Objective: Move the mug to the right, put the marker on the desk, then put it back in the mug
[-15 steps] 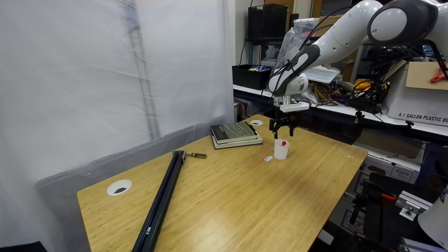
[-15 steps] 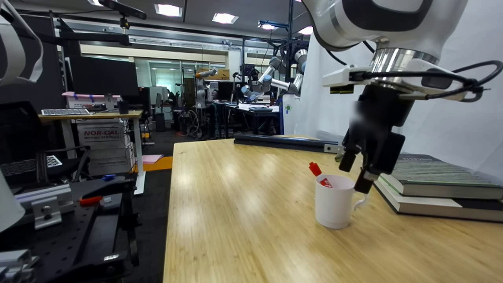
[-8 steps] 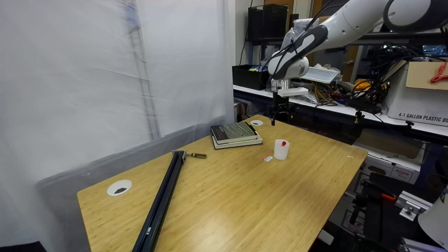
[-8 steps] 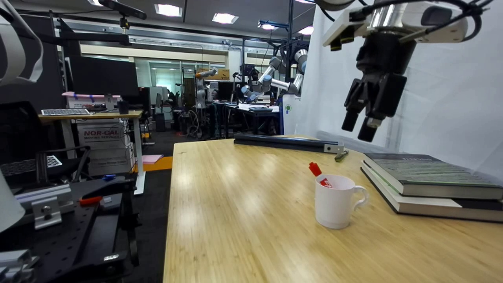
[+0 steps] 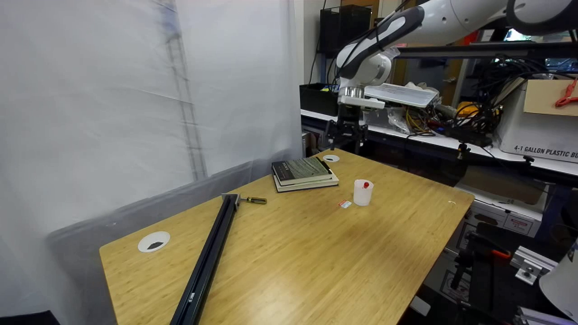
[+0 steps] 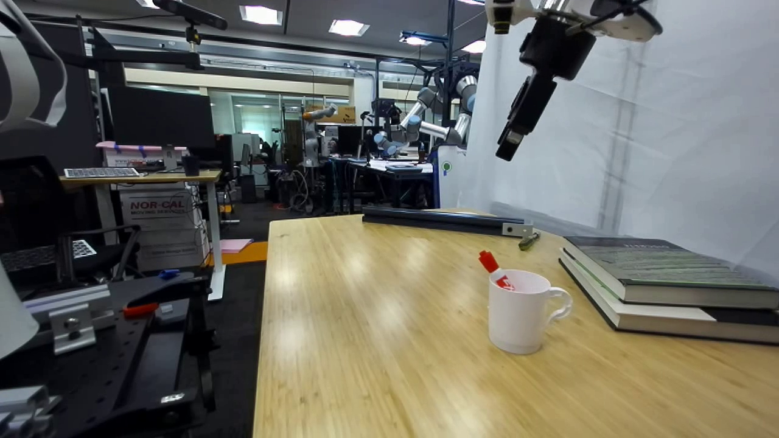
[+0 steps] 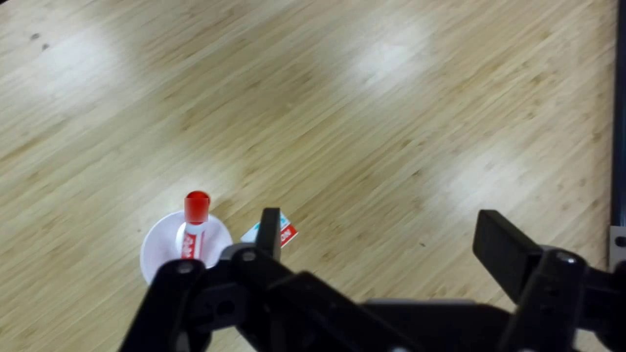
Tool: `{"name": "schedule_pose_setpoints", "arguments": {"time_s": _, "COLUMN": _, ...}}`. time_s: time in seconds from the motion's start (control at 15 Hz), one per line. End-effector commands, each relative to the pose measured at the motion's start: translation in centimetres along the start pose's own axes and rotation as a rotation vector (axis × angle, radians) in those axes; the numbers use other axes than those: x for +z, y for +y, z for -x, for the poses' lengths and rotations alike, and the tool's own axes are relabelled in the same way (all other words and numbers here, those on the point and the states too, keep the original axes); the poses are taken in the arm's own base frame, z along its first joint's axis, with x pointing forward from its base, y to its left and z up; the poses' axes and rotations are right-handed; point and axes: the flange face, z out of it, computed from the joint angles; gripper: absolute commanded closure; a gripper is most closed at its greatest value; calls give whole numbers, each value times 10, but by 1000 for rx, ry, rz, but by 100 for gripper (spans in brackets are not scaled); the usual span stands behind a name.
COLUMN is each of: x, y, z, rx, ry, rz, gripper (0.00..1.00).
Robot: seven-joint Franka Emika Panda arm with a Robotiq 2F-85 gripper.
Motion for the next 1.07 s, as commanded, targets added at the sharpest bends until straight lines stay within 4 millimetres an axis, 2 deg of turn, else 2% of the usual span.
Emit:
{"name": "schedule_pose_setpoints", "arguments": {"time_s": 0.0, "x": 18, "y": -36, "z": -10, "rx": 124, "ry": -100, "rz": -123, "gripper": 0}}
{"name": "schedule_pose_setpoints", "arguments": {"time_s": 0.2, "x": 50, "y": -73, "z": -14, "rx": 223, "ry": -188, "rz": -239, "gripper": 0}}
{"name": "schedule_pose_setpoints", "arguments": {"time_s": 0.4, "x": 75, "y": -93, "z": -16, "rx": 326, "ry": -245, "rz": -360, "gripper": 0}}
{"name": "schedule_pose_setpoints", "arguments": {"time_s": 0.53, "x": 79, "y": -95, "z": -18, "rx": 370, "ry": -216, "rz": -423, "gripper": 0}}
{"name": "schedule_pose_setpoints", "arguments": {"time_s": 1.0, "x": 68, "y": -90, "z": -22, "rx": 434, "ry": -143, "rz": -509, "gripper": 0}}
